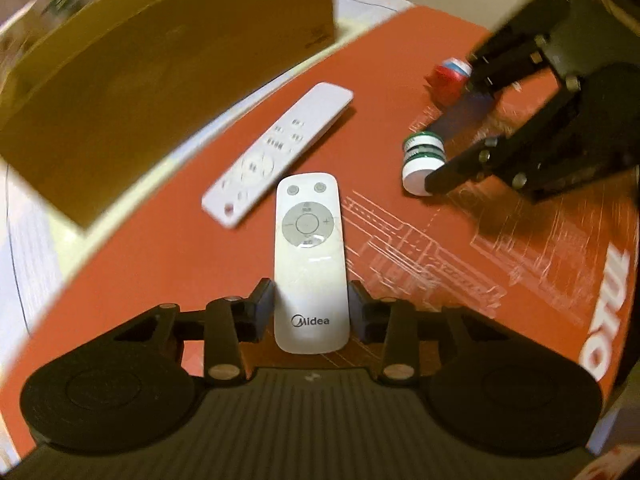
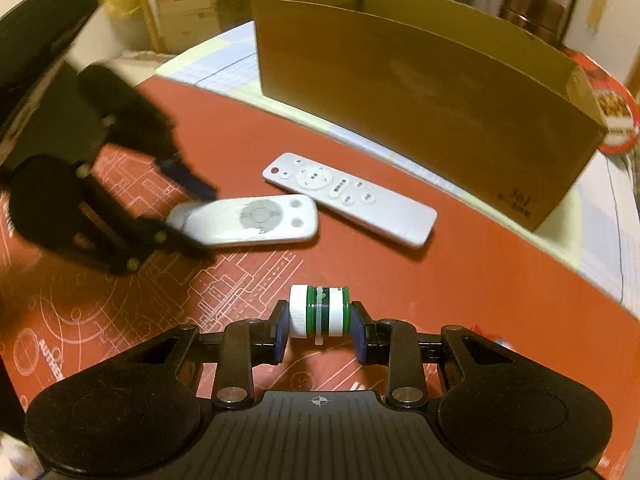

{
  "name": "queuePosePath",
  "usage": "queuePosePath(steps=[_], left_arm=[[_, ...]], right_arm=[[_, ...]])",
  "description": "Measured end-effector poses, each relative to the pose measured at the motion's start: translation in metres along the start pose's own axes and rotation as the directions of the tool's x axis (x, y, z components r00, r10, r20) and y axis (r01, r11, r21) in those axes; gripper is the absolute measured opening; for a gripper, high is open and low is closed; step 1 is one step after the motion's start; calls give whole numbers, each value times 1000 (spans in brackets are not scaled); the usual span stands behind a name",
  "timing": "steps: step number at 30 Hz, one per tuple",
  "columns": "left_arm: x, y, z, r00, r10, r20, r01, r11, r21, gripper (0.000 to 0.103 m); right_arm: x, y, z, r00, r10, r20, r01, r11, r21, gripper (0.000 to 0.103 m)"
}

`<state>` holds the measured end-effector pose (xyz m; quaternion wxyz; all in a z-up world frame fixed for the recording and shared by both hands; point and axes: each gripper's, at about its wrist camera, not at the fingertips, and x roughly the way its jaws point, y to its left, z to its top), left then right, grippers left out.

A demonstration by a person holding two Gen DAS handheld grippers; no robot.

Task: Organize rigid objects
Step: 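Grasp the white Midea remote with the left gripper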

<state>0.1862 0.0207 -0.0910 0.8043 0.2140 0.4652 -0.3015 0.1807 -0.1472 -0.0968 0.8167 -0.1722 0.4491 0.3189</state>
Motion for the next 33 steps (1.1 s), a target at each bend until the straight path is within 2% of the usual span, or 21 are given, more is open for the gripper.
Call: queuePosePath(steps=[3,7,16,21,33], left_arm=[[-8,-2,-10,1000,3,15,-1,991,-135,35],[-12,-13,-18,995,74,67,-59,978,-198,35],[-6,-26,-13,983,132,125,-106,975,-196,37],[1,-24,-14,980,163,117,-126,953,-274,38],[4,-24,-10,979,163,126,-113,936,-334,35]], right_arm=[[-1,1,-3,1000,-3,5,3,999,50,28],[-2,2,-5,1000,-19,17,17,995,97,28],[-3,-2,-8,998,-52,42,44,984,174,28],[-6,-5,-7,995,-75,62,61,977,205,28],[-6,-6,-5,994,-80,70,63,974,217,28]])
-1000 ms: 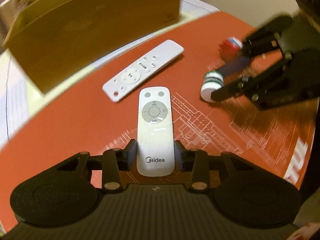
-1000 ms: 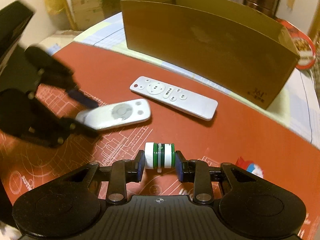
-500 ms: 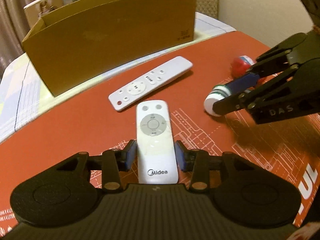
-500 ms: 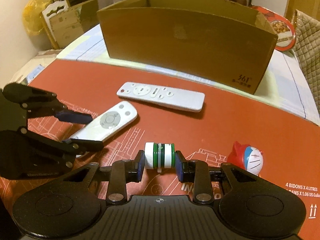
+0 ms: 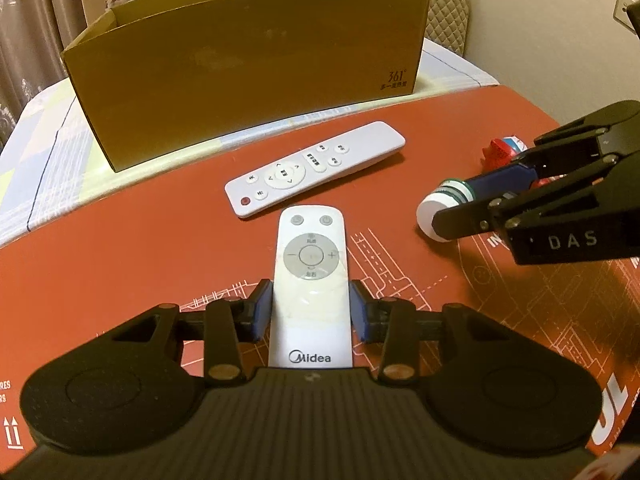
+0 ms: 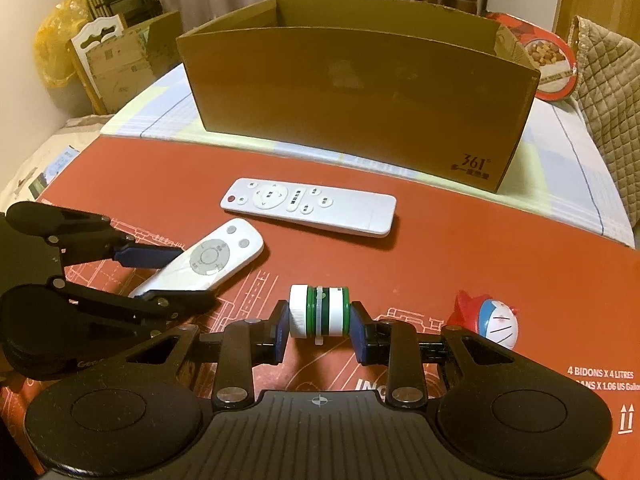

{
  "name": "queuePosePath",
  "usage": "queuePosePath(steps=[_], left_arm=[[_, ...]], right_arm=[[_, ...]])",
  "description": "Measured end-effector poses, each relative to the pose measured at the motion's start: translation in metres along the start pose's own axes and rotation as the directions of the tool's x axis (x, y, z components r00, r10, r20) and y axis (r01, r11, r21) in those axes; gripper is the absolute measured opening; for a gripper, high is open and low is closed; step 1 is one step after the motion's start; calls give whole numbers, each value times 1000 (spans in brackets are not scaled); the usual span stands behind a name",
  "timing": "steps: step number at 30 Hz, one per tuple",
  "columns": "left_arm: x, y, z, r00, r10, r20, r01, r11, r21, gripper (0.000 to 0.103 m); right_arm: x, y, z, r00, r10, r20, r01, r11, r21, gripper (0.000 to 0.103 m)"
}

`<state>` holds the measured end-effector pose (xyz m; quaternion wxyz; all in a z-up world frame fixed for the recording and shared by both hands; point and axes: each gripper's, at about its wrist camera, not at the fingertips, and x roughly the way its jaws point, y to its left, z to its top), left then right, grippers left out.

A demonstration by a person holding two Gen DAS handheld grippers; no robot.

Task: Organize rigid objects
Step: 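Grasp the white Midea remote with the left gripper, then carry the remote and spool toward the cardboard box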

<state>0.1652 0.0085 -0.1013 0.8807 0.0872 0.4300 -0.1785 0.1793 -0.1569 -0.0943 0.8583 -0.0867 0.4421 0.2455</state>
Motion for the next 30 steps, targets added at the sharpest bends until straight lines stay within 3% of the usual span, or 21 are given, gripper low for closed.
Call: queuePosePath(steps=[8,19,30], left_arm=[[-7,3,-1,1000,-16,-11,15,999,-47,35],[-24,12,-2,999,-22,36,27,987,-161,35],[-16,6,-7,999,27,35,-22,991,-133,35]], right_arm=[[-2,-3,4,1000,-4,18,4,1000,5,28],[-10,-5,7,998,-9,67,7,1000,23,28],[-10,-4,8,998,1,66,-2,1000,20,28]])
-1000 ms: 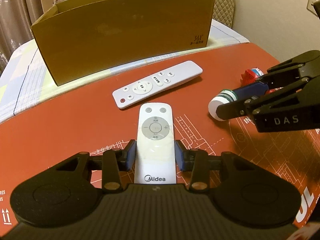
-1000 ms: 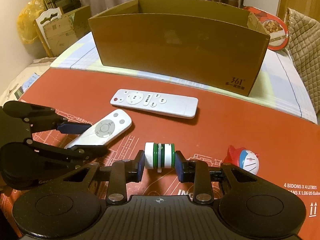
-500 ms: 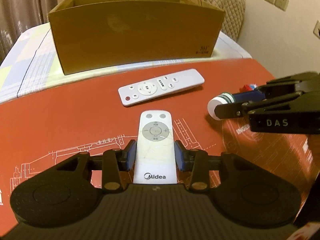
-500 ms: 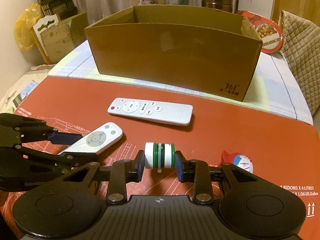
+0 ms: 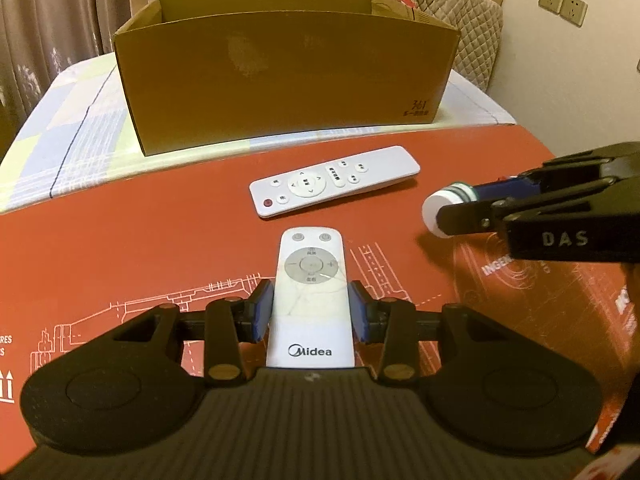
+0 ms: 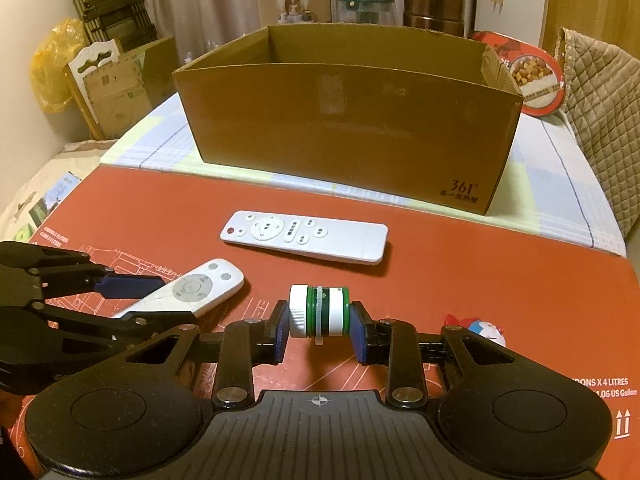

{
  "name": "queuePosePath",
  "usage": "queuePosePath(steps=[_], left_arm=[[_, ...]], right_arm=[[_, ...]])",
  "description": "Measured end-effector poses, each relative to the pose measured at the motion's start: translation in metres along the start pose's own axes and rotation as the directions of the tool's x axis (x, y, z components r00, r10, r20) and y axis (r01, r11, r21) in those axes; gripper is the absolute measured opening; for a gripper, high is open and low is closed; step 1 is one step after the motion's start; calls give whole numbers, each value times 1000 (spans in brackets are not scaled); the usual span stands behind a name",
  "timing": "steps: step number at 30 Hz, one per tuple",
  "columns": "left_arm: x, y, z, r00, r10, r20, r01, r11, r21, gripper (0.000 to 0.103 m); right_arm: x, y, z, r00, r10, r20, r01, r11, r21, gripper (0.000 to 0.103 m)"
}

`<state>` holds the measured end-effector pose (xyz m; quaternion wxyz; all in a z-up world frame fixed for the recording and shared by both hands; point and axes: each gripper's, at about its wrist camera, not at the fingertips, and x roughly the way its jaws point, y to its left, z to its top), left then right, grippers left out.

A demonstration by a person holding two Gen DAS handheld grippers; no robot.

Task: Organize rigid objects
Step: 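Carry the remote and spool toward the cardboard box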

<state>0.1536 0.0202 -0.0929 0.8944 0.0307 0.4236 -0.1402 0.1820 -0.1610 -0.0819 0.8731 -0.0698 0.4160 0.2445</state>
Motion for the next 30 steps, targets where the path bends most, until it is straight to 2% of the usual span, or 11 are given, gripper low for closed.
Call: queuePosePath(steps=[8,15,23,30], left_arm=[[8,-8,-1,998,47,32,-48,998,37,35],[18,-10,-2,998,56,25,-57,998,37,36],[12,-4,2,1000,12,1,-12,1000,-17,35],[-9,-2,16,998,2,59,0,999,-40,35]], right_arm=[[0,0,1,1000,5,4,-5,1000,0,28],[0,-2,2,1000,2,9,-2,1000,9,28],[-5,-4,5,999,2,35,-2,1000,20,28],[-15,-5,11,996,-1,84,-2,999,32,28]])
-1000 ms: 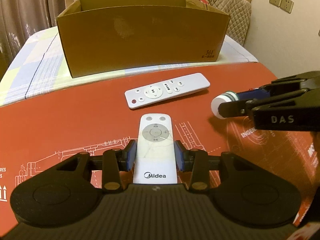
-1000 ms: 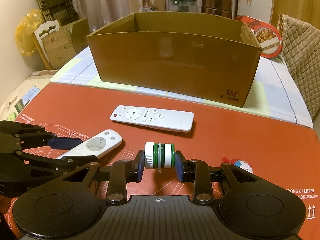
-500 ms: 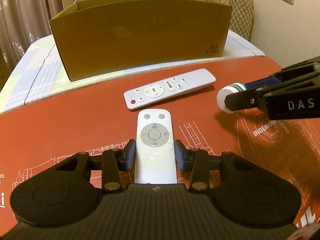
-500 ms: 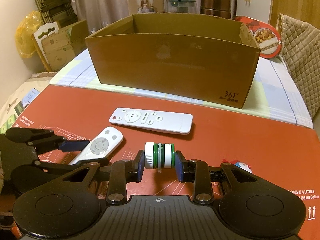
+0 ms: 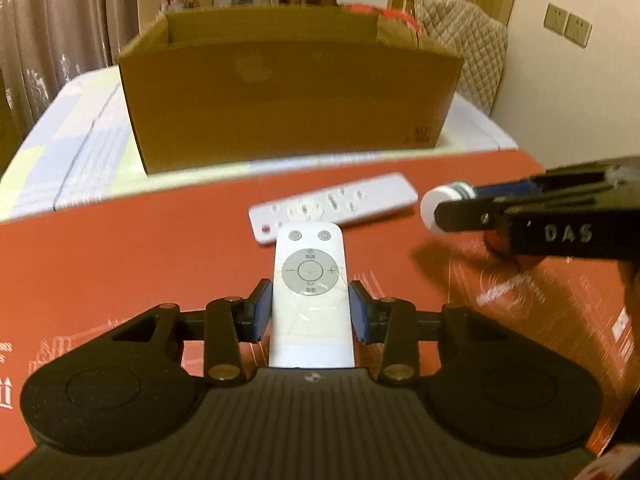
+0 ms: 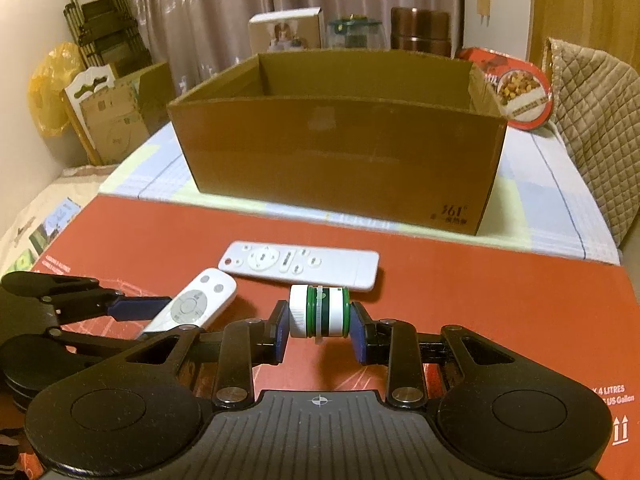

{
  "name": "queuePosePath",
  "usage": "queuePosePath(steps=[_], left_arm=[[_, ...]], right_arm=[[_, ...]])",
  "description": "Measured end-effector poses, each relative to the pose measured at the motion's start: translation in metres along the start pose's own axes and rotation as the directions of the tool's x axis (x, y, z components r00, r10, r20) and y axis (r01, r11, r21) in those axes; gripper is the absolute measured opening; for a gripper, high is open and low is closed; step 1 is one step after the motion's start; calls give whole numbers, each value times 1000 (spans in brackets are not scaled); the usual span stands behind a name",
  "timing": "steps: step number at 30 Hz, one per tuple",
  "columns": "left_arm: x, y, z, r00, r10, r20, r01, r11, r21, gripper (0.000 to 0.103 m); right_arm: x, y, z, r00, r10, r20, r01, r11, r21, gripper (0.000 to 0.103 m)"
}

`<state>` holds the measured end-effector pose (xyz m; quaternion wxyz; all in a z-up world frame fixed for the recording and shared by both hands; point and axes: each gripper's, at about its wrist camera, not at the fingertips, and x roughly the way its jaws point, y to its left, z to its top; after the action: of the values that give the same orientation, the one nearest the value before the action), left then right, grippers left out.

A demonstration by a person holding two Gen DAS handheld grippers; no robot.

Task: Organize rigid objects
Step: 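Carry the remote and spool toward the cardboard box, then lower the held remote and spool over the box opening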

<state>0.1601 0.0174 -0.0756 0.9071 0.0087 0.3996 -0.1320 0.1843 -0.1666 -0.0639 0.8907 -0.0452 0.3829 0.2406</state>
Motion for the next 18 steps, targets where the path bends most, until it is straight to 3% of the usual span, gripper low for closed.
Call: queuePosePath(steps=[6,12,18], left_arm=[[-24,9,34,997,14,76,-12,1000,-24,35],[-37,18,89,988,26,153,-22,999,-27,35],[-36,19,142,976,36,216,-36,999,-5,35]], right_arm=[[-13,-4,24,995,-20,99,20,1000,2,28],[-31,-12,61,960,-93,265,86,996,36,28],[-27,-26,99,933,-123,338,105,992,72,28]])
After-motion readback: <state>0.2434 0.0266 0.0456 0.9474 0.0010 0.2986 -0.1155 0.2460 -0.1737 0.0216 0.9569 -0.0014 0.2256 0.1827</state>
